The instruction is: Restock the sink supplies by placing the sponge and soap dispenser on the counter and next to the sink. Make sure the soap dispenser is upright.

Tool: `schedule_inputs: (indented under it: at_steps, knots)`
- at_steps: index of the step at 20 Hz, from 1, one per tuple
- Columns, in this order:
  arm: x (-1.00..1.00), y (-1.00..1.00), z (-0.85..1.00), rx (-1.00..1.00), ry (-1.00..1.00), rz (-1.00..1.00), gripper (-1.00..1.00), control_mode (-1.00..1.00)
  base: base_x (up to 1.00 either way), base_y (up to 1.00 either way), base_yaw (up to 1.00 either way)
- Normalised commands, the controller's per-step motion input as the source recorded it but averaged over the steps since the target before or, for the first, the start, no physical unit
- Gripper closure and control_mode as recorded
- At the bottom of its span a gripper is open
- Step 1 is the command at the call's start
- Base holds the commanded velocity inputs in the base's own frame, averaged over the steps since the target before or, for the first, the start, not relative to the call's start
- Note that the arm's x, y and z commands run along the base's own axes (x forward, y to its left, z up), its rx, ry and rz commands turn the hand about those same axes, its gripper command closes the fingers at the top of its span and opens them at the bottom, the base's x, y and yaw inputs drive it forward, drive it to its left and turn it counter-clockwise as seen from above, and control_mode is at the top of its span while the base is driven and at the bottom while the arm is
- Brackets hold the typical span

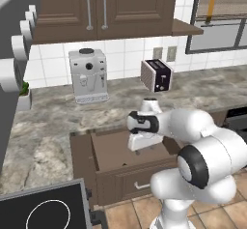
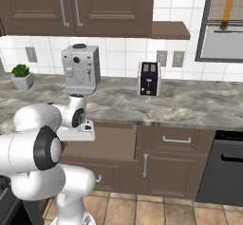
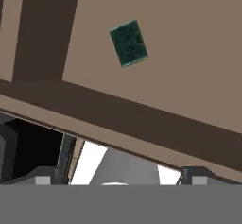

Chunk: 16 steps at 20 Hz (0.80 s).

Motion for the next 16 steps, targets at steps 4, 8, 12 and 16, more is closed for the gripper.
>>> schedule_inputs:
  at_steps: [4, 8, 12, 16]
  knots:
    - [0.45, 0.00, -0.13, 0.00, 0.22, 0.00, -1.00, -1.00, 0.00, 0.00, 0.00]
    - [0.29, 0.00, -0.05, 0.00, 0.14, 0.00, -1.00, -1.00, 0.00, 0.00, 0.00]
    - [0.14, 0.02, -0.03, -0.05, 0.05, 0.00, -1.00, -1.00, 0.00, 0.00, 0.00]
    - [0.15, 0.25, -0.29, -0.14, 0.02, 0.00, -1.00, -1.00, 0.00, 0.00, 0.00]
